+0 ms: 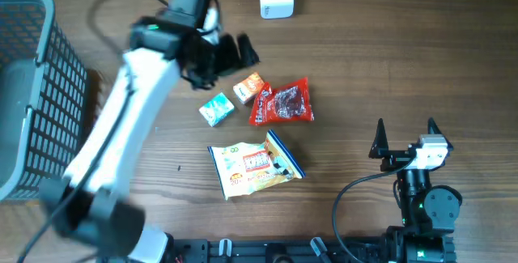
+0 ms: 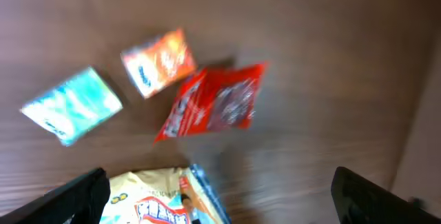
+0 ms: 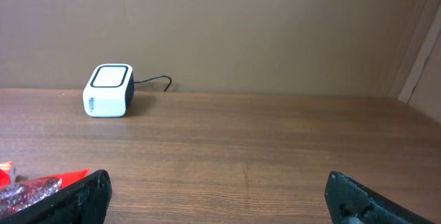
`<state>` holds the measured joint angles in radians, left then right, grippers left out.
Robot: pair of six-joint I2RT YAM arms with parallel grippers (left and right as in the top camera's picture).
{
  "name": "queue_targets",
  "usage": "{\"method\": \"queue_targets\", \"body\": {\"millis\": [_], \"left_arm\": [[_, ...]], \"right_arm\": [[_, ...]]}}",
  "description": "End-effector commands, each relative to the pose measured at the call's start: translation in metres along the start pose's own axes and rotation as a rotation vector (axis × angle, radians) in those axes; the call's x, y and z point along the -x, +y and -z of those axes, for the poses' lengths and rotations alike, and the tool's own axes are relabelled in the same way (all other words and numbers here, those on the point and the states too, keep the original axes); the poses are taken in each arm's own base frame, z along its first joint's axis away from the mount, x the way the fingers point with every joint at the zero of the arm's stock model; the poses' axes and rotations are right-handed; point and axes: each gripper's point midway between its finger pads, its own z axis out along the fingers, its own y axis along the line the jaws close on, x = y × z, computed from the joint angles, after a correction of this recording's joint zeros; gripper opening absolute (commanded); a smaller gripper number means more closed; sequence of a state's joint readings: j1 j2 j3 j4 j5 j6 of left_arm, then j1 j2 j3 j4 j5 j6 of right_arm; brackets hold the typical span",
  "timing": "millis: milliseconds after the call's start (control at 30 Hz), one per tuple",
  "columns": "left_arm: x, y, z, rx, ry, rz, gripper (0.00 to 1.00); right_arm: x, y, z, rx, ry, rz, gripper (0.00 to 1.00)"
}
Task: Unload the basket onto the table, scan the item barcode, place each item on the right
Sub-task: 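Pull the wipes package out and drop it below the red bag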
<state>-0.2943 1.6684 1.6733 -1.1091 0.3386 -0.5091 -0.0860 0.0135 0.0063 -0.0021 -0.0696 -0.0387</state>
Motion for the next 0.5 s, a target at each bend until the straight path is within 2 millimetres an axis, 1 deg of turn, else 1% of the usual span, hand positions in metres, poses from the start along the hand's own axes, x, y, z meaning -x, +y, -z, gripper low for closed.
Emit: {"method": "queue_targets", "body": {"millis": [0,33,67,100,133,167,200,233,300,333,400,467], "left_arm": [[0.019,-0.009,0.126,-0.021,-0.36,-0.067,1.0],[0.019,-0.002,0.15,0.001,-0.44,-0.061,1.0],[0.016,0.013,0.187,0.053,-0.562,-0.038,1.0],[0.01,0.027,0.216,0.094,-0.655,0.003,1.0],[0.002,0.045,0.245,0.142,-0.754,0.086,1.0],[-0.018,0.076,0.289,0.205,-0.903,0.231,1.0],[-0.037,0.094,0.316,0.236,-0.995,0.316,1.0],[-0.055,0.105,0.332,0.26,-1.046,0.35,1.0],[-0.081,0.113,0.345,0.269,-1.08,0.373,1.0],[-0.096,0.116,0.347,0.271,-1.081,0.375,1.0],[-0.114,0.122,0.343,0.284,-1.049,0.378,1.0],[-0.131,0.13,0.333,0.324,-0.99,0.388,1.0]], "right_arm": [[0.001,-0.001,0.0,-0.008,-0.007,-0.012,0.99],[0.001,-0.001,0.0,-0.008,-0.007,-0.012,1.0],[0.002,-0.001,0.0,-0.008,-0.008,-0.012,1.0],[0.001,-0.001,0.0,-0.008,-0.007,-0.012,1.0],[0.001,-0.001,0.0,-0.008,-0.007,-0.012,1.0],[0.001,-0.001,0.0,-0.008,-0.007,-0.012,1.0],[0.001,-0.001,0.0,-0.008,-0.007,-0.012,1.0],[0.001,-0.001,0.0,-0.008,-0.007,-0.012,1.0],[0.001,-0.001,0.0,-0.008,-0.007,-0.012,1.0],[0.001,-0.001,0.0,-0.008,-0.007,-0.012,1.0],[0.001,-0.001,0.0,-0.008,-0.007,-0.012,1.0],[0.001,-0.001,0.0,-0.008,-0.007,-0.012,1.0]]}}
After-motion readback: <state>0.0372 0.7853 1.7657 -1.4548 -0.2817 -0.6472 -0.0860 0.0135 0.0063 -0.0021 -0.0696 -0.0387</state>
